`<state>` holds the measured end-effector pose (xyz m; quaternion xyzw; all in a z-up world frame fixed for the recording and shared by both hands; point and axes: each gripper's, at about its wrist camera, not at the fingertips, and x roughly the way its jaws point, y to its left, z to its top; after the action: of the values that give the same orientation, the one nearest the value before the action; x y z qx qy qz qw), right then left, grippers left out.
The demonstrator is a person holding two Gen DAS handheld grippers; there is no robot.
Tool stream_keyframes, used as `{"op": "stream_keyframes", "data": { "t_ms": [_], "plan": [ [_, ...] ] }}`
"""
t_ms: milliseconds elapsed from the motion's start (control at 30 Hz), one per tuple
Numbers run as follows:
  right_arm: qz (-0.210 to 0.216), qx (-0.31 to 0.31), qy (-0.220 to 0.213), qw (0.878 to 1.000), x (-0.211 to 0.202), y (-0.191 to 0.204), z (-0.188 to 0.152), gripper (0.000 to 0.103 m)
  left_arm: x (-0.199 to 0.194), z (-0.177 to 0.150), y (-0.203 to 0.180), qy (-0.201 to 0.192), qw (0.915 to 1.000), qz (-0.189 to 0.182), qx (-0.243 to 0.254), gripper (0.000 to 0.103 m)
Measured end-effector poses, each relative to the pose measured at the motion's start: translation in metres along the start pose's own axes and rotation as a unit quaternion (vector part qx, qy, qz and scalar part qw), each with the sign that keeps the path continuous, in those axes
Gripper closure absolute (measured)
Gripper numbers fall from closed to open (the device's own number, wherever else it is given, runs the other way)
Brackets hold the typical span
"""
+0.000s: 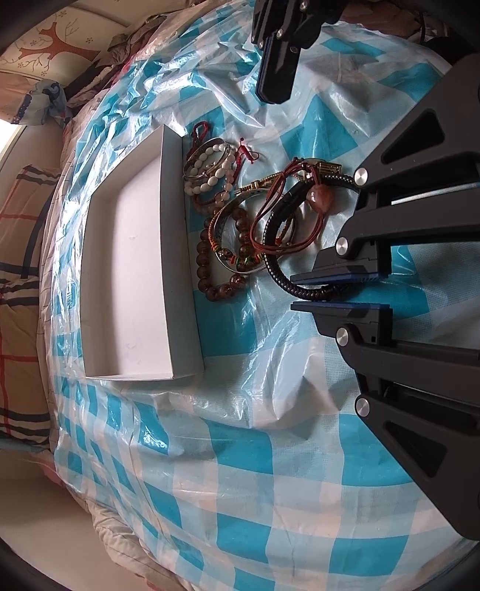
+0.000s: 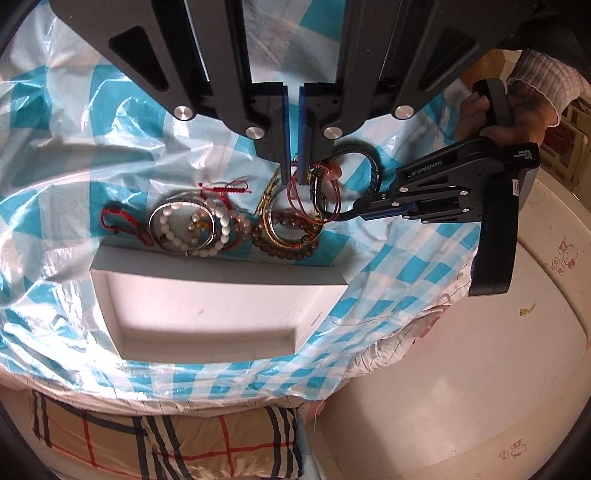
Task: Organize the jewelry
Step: 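Lift the black bracelet with the left gripper while the right gripper carries a red cord bracelet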
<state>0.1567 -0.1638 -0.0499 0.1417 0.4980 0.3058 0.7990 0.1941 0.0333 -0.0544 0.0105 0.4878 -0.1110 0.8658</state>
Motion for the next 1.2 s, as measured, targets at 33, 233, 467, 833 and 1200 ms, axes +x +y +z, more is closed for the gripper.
{"op": "stream_keyframes", "data": {
  "t_ms": [33,233,467,833,1200],
  "plan": [
    [0.005,0.008,0.010,1.000,0.006,-0.002,-0.001,0.076,0.000,0.000,0.000,0.001,1.0000,0.000,0.000,0.095],
    [0.030,0.003,0.034,0.999,0.040,0.005,0.005,0.036,0.003,-0.002,-0.001,0.003,1.0000,0.003,0.003,0.095],
    [0.052,0.018,0.032,0.998,0.052,0.001,0.010,0.095,0.006,-0.003,-0.004,0.004,0.9999,0.007,0.013,0.095],
    [0.008,0.024,-0.030,0.999,-0.008,-0.004,-0.004,0.097,-0.001,-0.003,-0.005,0.006,1.0000,-0.003,0.005,0.095],
    [-0.006,0.034,-0.101,0.994,-0.071,-0.002,-0.012,0.097,-0.061,0.006,-0.016,-0.049,0.9985,-0.024,0.003,0.096]
  ]
}}
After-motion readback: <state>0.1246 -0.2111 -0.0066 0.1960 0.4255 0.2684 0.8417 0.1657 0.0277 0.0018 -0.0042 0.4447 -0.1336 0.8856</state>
